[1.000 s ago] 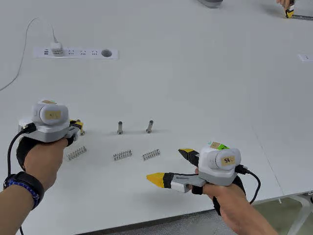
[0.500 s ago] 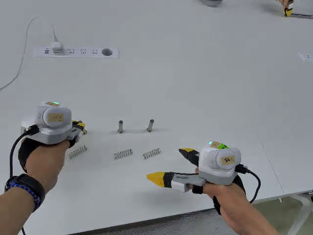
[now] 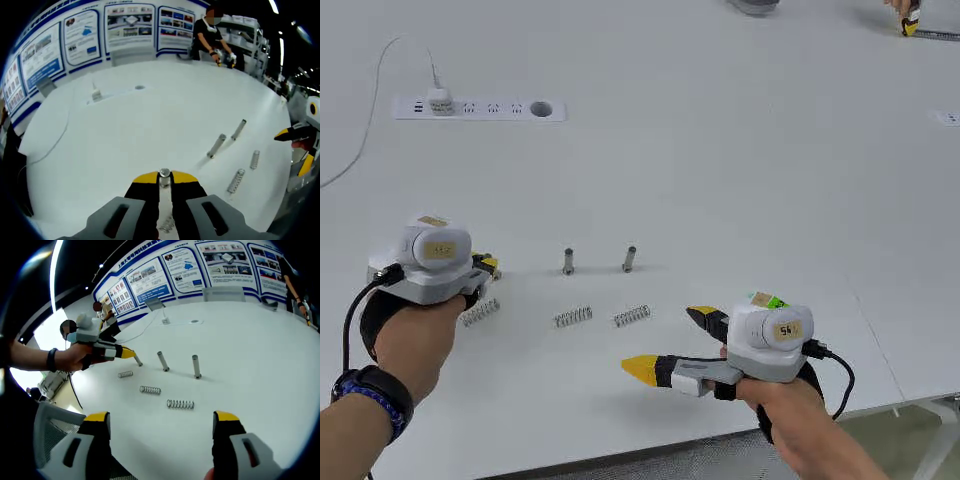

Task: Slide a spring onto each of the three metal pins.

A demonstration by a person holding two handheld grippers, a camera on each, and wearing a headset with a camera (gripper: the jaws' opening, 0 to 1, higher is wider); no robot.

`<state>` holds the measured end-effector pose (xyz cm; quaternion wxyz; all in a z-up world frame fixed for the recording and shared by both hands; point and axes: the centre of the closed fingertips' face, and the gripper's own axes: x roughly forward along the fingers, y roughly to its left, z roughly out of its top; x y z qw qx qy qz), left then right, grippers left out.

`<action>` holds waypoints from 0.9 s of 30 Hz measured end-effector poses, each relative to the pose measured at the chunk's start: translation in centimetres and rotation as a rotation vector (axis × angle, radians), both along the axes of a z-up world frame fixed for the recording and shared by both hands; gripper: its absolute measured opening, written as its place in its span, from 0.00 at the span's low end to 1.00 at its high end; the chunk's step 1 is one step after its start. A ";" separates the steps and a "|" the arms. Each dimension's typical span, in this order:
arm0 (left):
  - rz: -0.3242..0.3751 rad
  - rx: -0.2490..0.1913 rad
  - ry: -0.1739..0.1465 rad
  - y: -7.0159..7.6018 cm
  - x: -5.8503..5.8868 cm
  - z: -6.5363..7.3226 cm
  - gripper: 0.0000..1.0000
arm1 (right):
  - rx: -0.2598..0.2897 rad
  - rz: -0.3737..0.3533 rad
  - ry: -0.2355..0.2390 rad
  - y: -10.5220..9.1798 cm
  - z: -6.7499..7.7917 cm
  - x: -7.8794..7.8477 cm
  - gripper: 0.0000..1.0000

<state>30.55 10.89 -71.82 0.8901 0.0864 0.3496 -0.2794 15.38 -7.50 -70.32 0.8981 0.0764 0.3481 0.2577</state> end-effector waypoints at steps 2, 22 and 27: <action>-0.001 0.000 -0.001 0.0 -0.1 0.0 0.07 | 0.001 0.001 -0.001 0.1 0.0 0.0 0.85; -0.016 0.017 -0.016 0.0 -0.4 0.1 0.07 | 0.003 0.000 -0.002 0.1 0.0 0.0 0.85; -0.018 0.024 -0.021 -0.2 -0.4 0.1 0.07 | 0.003 -0.001 -0.002 0.1 0.0 0.0 0.85</action>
